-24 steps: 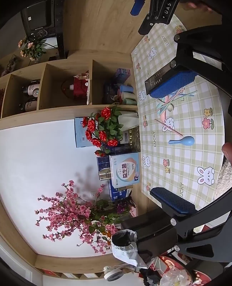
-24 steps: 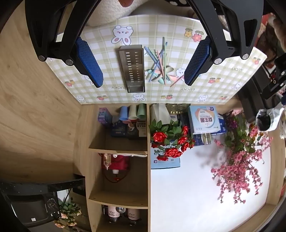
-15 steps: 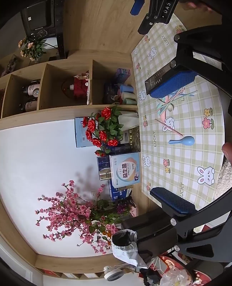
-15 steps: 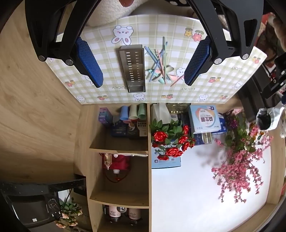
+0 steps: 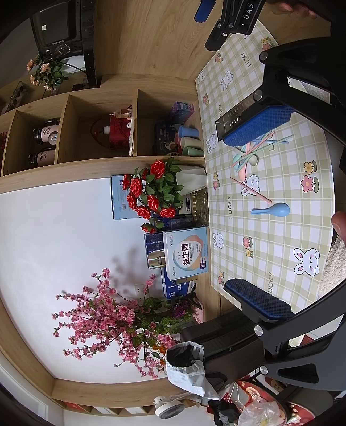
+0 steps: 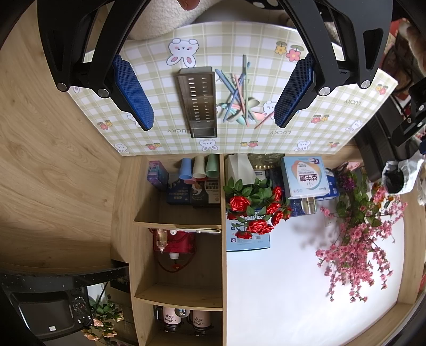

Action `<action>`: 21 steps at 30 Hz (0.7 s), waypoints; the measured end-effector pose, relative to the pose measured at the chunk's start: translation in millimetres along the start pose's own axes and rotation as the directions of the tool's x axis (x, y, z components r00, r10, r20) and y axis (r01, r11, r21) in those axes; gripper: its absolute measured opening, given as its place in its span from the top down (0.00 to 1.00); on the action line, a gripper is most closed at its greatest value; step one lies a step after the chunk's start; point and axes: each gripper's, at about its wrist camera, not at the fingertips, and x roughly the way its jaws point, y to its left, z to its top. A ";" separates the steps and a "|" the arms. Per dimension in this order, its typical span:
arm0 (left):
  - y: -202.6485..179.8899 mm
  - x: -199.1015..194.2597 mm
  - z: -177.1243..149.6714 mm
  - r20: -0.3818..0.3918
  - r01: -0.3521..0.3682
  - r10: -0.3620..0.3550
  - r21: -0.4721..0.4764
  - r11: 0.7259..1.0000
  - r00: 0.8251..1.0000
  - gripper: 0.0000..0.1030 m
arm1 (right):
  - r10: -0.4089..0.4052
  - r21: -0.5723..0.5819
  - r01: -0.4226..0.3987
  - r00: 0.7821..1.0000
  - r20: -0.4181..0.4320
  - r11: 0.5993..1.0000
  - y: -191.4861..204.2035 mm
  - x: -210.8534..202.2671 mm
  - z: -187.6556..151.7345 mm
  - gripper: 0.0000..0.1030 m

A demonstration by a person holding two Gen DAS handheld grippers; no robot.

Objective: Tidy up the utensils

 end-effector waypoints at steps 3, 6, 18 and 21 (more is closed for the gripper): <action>1.9 -0.6 -1.2 -0.001 -0.001 0.001 0.002 1.000 1.000 0.05 | 0.000 0.000 0.000 1.000 0.000 1.000 -0.1 0.1 0.0 0.14; 1.3 -1.8 -1.1 -0.001 -0.001 0.001 0.002 1.000 1.000 0.05 | 0.001 0.000 -0.001 1.000 0.000 1.000 0.0 0.0 -0.2 0.14; 2.0 -1.9 -1.5 0.003 -0.002 0.002 0.000 1.000 1.000 0.05 | 0.001 0.000 -0.001 1.000 -0.001 1.000 0.1 -0.6 -0.7 0.14; 4.7 0.7 -2.0 0.001 -0.002 0.002 -0.001 1.000 1.000 0.05 | 0.001 -0.001 -0.001 1.000 -0.001 1.000 0.5 -0.7 -0.9 0.14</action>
